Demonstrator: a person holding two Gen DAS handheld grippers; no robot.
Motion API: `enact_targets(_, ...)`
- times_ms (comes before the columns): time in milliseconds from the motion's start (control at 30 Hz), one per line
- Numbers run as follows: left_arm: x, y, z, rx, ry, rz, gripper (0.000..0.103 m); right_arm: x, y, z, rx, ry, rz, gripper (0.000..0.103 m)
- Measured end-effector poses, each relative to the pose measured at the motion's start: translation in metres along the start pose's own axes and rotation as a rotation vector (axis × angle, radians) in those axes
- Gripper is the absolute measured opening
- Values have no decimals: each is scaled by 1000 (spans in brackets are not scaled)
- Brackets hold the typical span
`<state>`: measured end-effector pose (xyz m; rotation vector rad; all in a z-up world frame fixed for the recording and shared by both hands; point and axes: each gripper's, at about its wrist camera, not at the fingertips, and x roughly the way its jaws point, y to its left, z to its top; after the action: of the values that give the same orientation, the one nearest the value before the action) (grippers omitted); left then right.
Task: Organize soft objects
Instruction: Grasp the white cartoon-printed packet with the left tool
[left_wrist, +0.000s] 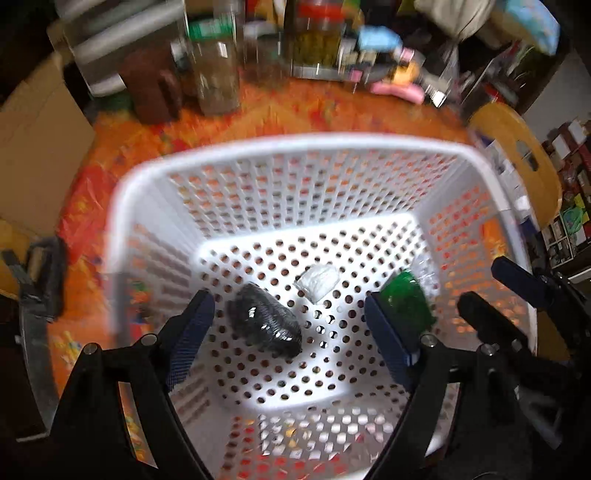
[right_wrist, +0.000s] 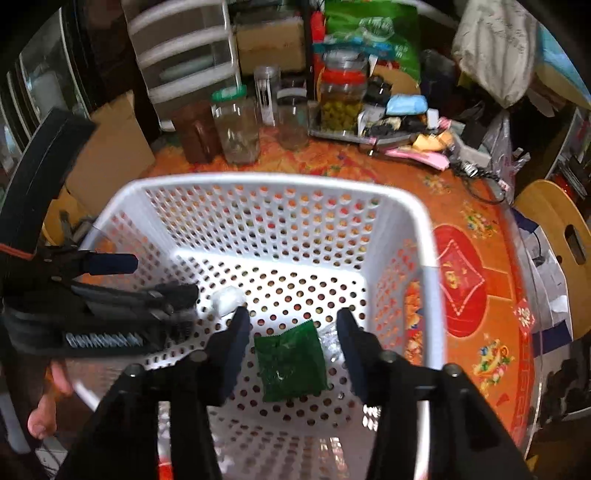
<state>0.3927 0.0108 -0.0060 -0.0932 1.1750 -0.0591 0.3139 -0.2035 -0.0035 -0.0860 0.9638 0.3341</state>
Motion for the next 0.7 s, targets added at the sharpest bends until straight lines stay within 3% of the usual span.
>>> enact_targets(33,-18,1,-7,7,-45,-12,82,-20,-2,-7,-5,-39,9,57)
enact_targets(100,-56,4,-28,40,-141,-29,88,-47,-3,-22,-16,-98,16,79)
enact_targets(167,-92,11,-61,78,-234,-49,102,-82,-3,-50,-29,-178,21,93)
enact_targets(200,-105,16,-75,81,-262,-58,103,-91,-4,-60,-35,-198,26,98)
enact_targets(300,-128,34,-133,57,-329,-104,103,-111,-2,-113,-44,-244,21,101)
enact_targets(367,-123,42,-172,36,-333,-116,103,-109,-1,-142,-31,-249,37,101)
enact_targets(467,-90,52,-204,-5,-277,-133,103,-83,0,-180,18,-205,110,101)
enact_targets(600,-31,58,-212,-64,-190,-191,103,-42,1,-203,84,-143,147,101)
enact_targets(700,-7,53,-211,-54,-173,-178,103,-25,-5,-210,123,-113,182,101)
